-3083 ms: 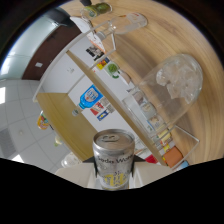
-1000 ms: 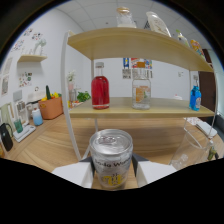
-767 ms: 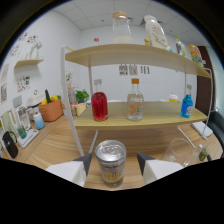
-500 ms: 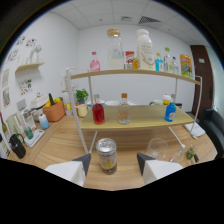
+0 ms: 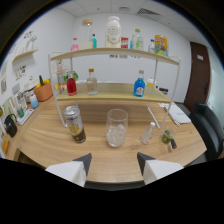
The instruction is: Make me a cup of Mojito.
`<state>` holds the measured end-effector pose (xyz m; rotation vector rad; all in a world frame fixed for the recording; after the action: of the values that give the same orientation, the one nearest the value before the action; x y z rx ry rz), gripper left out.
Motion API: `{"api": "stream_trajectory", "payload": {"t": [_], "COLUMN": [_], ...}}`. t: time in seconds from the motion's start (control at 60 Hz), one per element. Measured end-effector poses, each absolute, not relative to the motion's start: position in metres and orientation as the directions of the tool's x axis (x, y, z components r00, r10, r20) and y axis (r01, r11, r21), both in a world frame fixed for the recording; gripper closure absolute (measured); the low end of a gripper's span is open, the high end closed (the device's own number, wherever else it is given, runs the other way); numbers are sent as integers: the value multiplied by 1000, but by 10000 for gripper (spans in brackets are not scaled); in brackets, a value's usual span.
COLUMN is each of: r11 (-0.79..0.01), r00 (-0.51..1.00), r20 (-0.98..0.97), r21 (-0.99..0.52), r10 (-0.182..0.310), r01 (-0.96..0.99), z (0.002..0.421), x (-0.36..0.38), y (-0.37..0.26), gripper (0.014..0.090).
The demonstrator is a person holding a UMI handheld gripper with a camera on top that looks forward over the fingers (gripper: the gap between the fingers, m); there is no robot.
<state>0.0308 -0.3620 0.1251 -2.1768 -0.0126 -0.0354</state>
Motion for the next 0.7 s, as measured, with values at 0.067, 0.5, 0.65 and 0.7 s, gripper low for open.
{"api": "stream_trajectory", "payload": {"t": [0.067,0.5,0.65,0.7], "r11": [-585,-592,-591,-591], "r00": [999,1000,1000,1000], "r20": [32,17,13,11], "r21": [-811,-806,-806,-807], "r10": [-2,8,16,20], "r01": [25,18,20,21], "z": [119,116,116,116], "x": [38,53,53,53], "y": [-368,-375,-374,-374], "gripper": [198,189,188,190]}}
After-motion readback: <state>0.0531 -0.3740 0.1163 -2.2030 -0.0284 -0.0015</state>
